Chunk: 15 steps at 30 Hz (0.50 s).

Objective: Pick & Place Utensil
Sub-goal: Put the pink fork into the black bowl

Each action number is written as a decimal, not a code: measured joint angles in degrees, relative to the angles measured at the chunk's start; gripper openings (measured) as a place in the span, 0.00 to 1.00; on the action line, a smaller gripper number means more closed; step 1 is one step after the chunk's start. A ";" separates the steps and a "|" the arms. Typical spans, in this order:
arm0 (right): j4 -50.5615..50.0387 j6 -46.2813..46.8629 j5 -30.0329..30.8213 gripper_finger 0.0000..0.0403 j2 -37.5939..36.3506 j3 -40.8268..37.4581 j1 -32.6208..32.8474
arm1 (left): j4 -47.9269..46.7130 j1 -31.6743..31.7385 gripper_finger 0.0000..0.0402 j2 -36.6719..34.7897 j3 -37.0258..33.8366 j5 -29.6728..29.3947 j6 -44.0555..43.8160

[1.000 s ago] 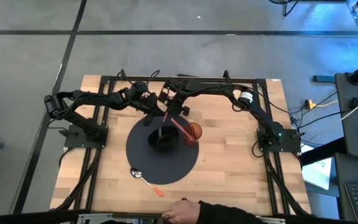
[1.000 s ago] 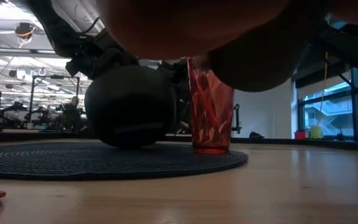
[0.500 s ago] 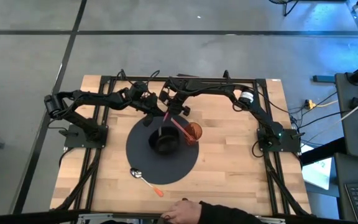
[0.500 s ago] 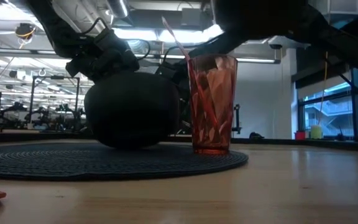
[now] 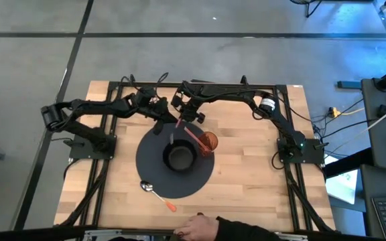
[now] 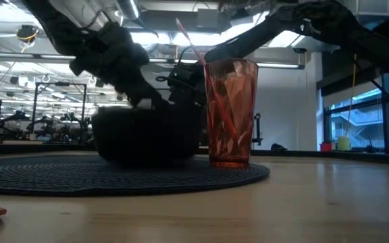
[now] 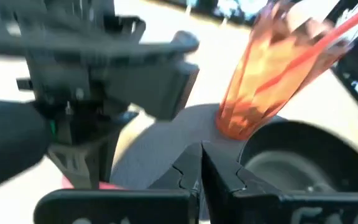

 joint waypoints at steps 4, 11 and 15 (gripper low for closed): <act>1.05 0.27 0.33 0.07 -1.88 0.04 -0.05 | -2.66 0.00 0.01 -6.78 0.02 -2.56 0.44; 3.07 0.26 2.24 0.07 -6.51 0.12 -1.03 | -14.01 -0.20 0.01 -19.51 0.02 -9.65 1.99; 3.86 0.96 3.90 0.07 -8.70 0.13 -1.29 | -19.15 -1.14 0.01 -24.72 0.02 -12.38 2.05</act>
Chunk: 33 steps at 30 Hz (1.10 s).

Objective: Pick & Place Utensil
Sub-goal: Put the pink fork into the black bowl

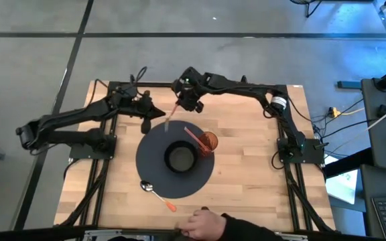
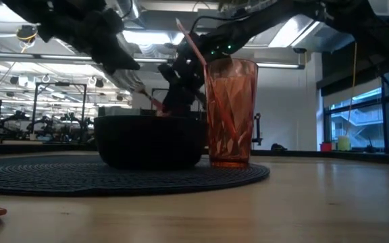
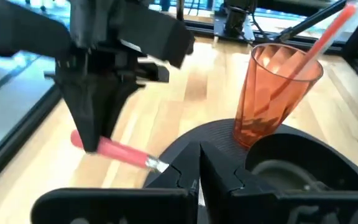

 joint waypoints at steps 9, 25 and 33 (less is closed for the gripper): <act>6.29 -1.59 13.28 0.07 -5.60 0.04 0.11 | -8.16 -3.58 0.01 -8.62 -0.85 -6.49 0.93; 3.05 1.28 33.41 0.07 -11.97 17.13 2.10 | 5.07 -4.99 0.01 -20.87 -17.30 -10.67 -1.41; 0.58 -0.72 57.66 0.07 -12.01 26.05 8.99 | 13.08 -4.70 0.01 -20.96 -21.73 -11.35 1.82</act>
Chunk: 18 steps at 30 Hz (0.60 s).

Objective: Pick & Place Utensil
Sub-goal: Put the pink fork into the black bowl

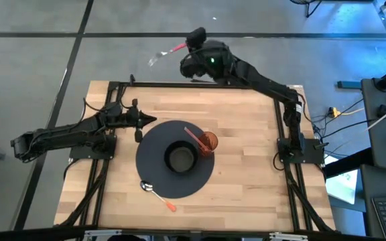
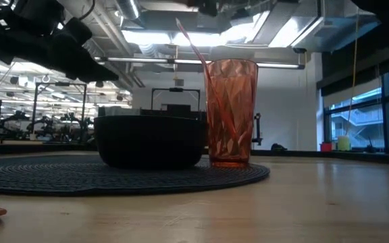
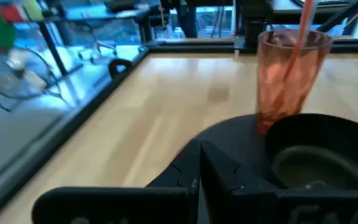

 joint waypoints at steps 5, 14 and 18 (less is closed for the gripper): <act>1.71 0.17 26.42 0.07 0.00 0.33 6.28 | 1.98 0.15 0.01 0.01 0.00 -4.31 3.23; -3.30 7.23 28.46 0.07 -0.44 0.35 18.14 | -2.06 0.07 0.01 0.02 -0.02 -8.21 2.11; -8.56 13.41 30.35 0.07 -2.52 0.18 23.96 | -3.08 -0.63 0.01 0.02 -0.02 -8.09 1.26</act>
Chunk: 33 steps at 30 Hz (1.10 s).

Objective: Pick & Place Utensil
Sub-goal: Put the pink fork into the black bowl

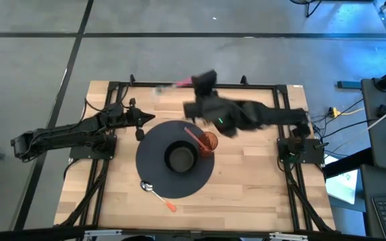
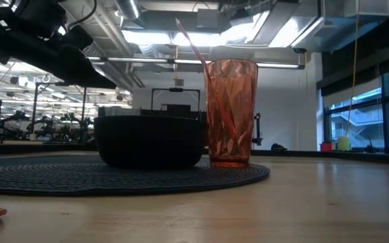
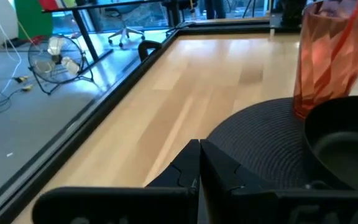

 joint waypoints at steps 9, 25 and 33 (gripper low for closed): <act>-8.88 13.07 0.74 0.07 -4.72 0.00 9.56 | 0.55 -2.39 0.01 -0.04 0.00 4.26 -2.35; -21.14 82.35 -65.37 0.07 -3.01 -2.32 4.14 | 0.31 -3.35 0.01 -0.04 0.00 4.20 -4.06; -21.76 105.68 -82.18 0.07 -1.94 -14.14 4.31 | 0.88 -3.35 0.01 -0.07 0.00 2.41 -2.48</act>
